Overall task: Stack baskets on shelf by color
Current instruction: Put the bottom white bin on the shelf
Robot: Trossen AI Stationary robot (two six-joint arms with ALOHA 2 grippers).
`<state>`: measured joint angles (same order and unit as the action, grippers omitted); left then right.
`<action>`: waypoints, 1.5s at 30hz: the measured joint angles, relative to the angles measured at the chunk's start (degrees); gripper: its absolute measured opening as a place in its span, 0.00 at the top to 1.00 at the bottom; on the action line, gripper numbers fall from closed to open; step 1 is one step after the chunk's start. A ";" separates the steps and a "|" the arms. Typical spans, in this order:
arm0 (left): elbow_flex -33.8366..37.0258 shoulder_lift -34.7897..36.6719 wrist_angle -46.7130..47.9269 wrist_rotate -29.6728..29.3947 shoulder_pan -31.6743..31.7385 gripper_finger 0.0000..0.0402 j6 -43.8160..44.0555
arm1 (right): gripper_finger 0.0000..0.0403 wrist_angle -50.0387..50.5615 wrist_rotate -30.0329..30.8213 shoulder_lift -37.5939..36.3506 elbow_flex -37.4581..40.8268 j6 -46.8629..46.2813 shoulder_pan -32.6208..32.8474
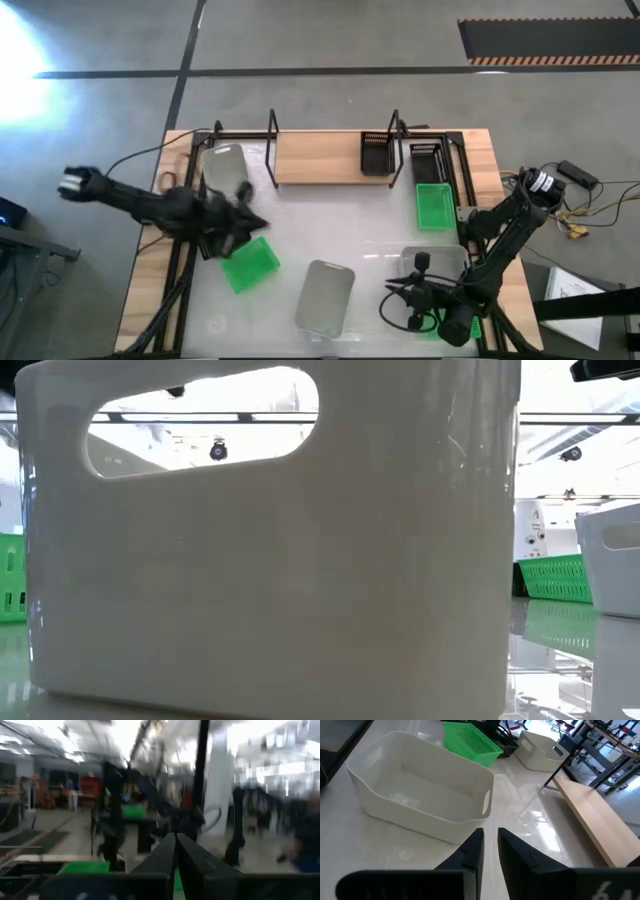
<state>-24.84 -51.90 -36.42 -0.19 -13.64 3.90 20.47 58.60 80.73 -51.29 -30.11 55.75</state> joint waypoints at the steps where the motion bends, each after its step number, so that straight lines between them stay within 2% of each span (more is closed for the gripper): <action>1: -3.72 -3.65 3.22 -0.30 -1.29 1.00 -1.18 | 0.88 0.03 -0.01 0.00 0.00 0.00 0.00; 6: -23.18 -21.50 27.63 -0.54 -5.89 1.00 -2.82 | 0.88 -0.14 -0.32 0.00 0.06 0.00 0.15; 9: -32.30 -31.08 32.16 -0.54 -6.94 1.00 -2.37 | 0.88 -0.23 -0.54 0.00 0.62 0.00 0.57; 11: -37.23 -37.89 32.51 0.02 -7.12 1.00 1.73 | 0.88 -0.09 -0.51 0.02 1.20 0.00 0.92; 13: -42.82 -43.62 36.90 3.88 -7.09 1.00 4.22 | 0.88 -0.30 -0.51 0.02 1.84 -0.43 1.29; 15: -49.32 -47.80 43.55 7.02 -7.43 1.00 4.40 | 0.88 -0.19 -0.51 0.02 2.57 -1.85 1.66; 20: -64.60 -56.18 67.39 6.71 -9.48 0.92 2.99 | 0.88 -0.22 -0.49 0.02 3.84 -3.83 3.21; 24: -73.30 -59.72 75.99 5.52 -11.75 0.80 4.33 | 0.88 -0.24 0.12 0.02 3.91 -3.80 4.07; 28: -76.39 -61.48 78.11 5.62 -14.68 0.65 8.67 | 0.88 -0.28 0.57 0.02 3.91 -3.84 4.00; 33: -76.07 -60.76 77.61 4.24 -18.82 0.50 13.60 | 0.88 -0.80 1.45 0.04 3.98 -3.95 4.04; 40: -71.62 -61.41 76.74 -4.85 -23.60 0.48 15.47 | 0.88 -2.01 1.57 0.07 3.98 -3.85 4.00; 45: -65.59 -61.47 69.16 -6.19 -23.19 0.48 18.57 | 0.88 -2.94 1.64 0.07 3.98 -3.82 3.89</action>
<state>-90.43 -113.38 32.74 -6.38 -36.83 22.47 17.52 60.23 80.79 -47.31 -33.93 59.64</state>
